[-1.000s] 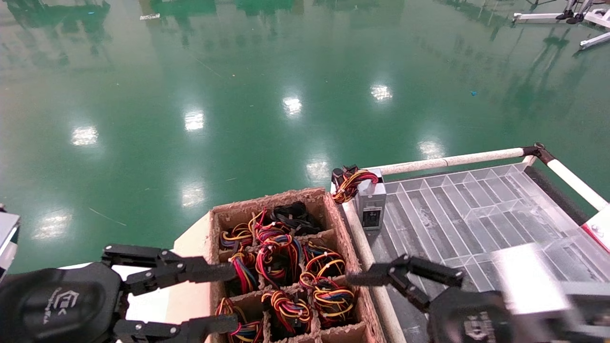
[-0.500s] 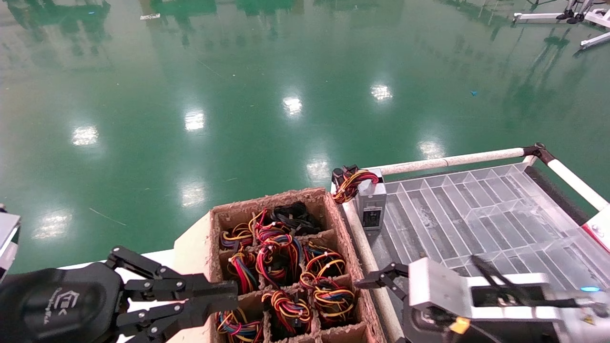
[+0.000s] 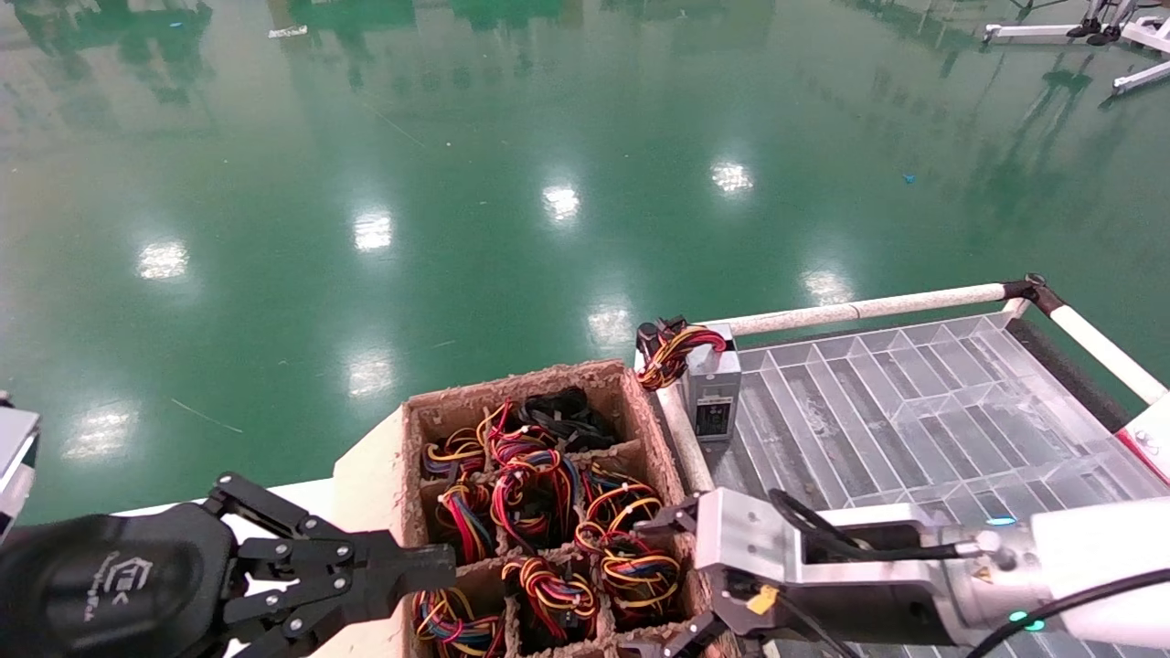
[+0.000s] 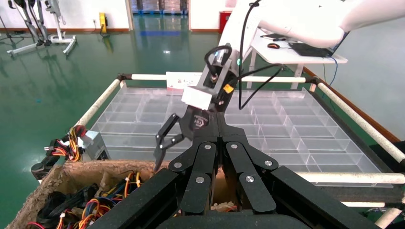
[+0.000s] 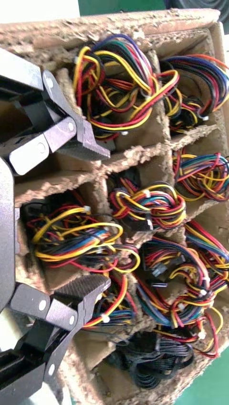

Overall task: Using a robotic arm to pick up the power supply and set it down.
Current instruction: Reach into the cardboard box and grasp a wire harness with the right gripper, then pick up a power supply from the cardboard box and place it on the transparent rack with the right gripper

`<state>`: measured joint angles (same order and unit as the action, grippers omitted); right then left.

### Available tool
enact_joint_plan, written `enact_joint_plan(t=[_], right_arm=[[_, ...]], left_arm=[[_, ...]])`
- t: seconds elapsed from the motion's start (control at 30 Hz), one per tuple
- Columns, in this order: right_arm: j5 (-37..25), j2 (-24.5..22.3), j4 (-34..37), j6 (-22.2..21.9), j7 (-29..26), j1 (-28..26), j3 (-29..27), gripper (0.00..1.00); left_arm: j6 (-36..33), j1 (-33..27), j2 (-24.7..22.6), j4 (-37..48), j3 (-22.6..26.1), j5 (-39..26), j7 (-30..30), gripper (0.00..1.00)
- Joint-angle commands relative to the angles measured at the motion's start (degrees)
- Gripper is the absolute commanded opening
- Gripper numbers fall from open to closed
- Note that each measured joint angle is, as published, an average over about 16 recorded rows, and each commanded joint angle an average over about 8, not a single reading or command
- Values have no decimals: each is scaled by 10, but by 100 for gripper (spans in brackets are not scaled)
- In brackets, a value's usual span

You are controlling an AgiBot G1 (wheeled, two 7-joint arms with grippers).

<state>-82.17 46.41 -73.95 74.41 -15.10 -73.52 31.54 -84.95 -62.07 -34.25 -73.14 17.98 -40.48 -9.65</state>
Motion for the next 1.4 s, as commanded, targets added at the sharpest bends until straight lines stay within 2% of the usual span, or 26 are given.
enact_joint_plan(t=[0.03, 0.3, 0.47, 0.53, 0.7, 0.77, 0.8, 1.13, 1.4], right_arm=[[-6, 8, 5, -3, 2, -2, 4, 0], [-27, 9, 17, -11, 8, -7, 8, 0], [-42, 8, 18, -17, 10, -7, 12, 0], [-47, 9, 17, -20, 10, -6, 13, 0], [-52, 9, 15, -26, 9, -3, 14, 0], [-51, 8, 15, -27, 10, -2, 13, 0], [-51, 8, 15, -27, 10, -2, 13, 0], [-41, -2, 12, -24, 8, 0, 7, 0], [14, -20, 13, -15, 10, -2, -22, 0]], left_arm=[[0, 0, 0, 0, 0, 0, 0, 0], [0, 0, 0, 0, 0, 0, 0, 0], [0, 0, 0, 0, 0, 0, 0, 15], [0, 0, 0, 0, 0, 0, 0, 29], [0, 0, 0, 0, 0, 0, 0, 79], [0, 0, 0, 0, 0, 0, 0, 95], [0, 0, 0, 0, 0, 0, 0, 99], [0, 0, 0, 0, 1, 0, 0, 100], [0, 0, 0, 0, 1, 1, 0, 100]])
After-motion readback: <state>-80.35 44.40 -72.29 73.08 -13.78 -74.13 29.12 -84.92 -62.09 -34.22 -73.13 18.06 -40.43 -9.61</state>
